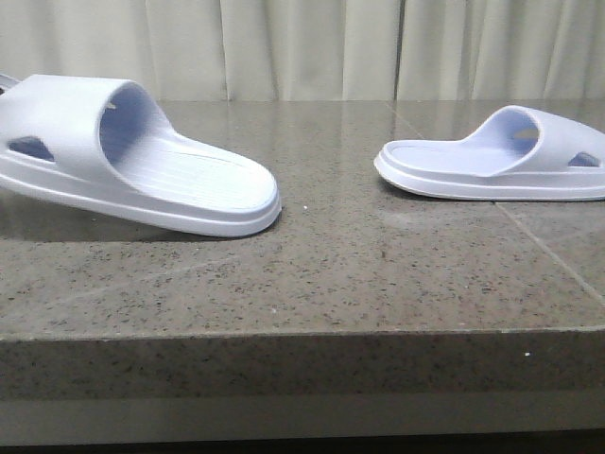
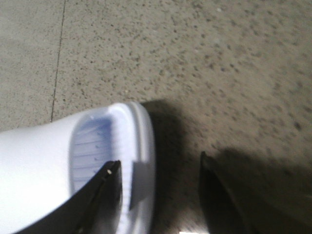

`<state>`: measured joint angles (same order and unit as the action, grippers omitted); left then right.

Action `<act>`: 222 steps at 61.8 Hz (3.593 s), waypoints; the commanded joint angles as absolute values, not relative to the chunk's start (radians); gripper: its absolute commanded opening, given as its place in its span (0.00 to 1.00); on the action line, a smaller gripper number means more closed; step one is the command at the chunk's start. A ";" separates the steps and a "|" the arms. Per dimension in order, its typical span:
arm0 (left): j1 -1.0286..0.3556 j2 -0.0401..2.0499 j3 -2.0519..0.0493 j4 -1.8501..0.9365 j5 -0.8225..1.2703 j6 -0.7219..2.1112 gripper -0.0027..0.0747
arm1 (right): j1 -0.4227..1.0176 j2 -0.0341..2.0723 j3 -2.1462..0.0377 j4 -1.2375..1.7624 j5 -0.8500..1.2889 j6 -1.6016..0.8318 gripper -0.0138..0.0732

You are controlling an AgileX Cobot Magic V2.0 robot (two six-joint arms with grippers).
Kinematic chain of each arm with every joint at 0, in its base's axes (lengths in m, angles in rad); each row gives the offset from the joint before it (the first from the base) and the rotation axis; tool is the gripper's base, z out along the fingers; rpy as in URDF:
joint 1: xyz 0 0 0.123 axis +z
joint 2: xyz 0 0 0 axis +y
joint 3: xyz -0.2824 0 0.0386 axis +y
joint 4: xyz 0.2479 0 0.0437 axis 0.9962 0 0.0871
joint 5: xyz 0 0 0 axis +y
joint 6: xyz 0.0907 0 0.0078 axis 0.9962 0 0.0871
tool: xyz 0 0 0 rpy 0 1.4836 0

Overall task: Insert blue slippers together front up
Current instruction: 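Grasp the heel of the other slipper with the right gripper and lift, then carry the right-held slipper over and stack it onto the left-held slipper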

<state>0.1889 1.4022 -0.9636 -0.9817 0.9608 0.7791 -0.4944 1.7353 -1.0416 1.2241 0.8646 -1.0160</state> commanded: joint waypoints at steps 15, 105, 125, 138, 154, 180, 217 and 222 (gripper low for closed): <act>0.183 1.368 -0.985 -1.028 0.962 0.785 0.01 | -0.405 1.738 -1.104 1.252 0.902 -1.032 0.41; -0.286 1.472 -0.815 -1.367 0.546 0.837 0.01 | -0.364 1.269 -0.736 1.417 0.899 -0.948 0.03; -0.286 1.472 -0.815 -1.369 0.545 0.837 0.01 | 0.101 1.285 -0.673 1.553 0.529 -0.940 0.03; -0.286 1.472 -0.815 -1.370 0.545 0.837 0.01 | 0.336 1.319 -0.690 1.562 0.364 -0.952 0.03; -0.286 1.472 -0.815 -1.370 0.545 0.837 0.01 | 0.349 1.316 -0.696 1.543 0.318 -0.952 0.13; -0.284 1.472 -0.815 -1.372 0.491 0.837 0.01 | 0.058 1.218 -0.696 1.376 0.495 -0.952 0.60; -0.286 1.536 -0.917 -1.389 0.381 0.837 0.01 | -0.340 1.126 -0.693 1.280 0.705 -0.952 0.59; -0.286 1.542 -0.924 -1.389 0.385 0.837 0.01 | -0.340 1.126 -0.693 1.278 0.716 -0.952 0.59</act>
<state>-0.2797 1.5633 -0.8854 -1.3575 0.4114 0.8322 -0.3331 1.1499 -0.6719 1.2509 0.6910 -0.9381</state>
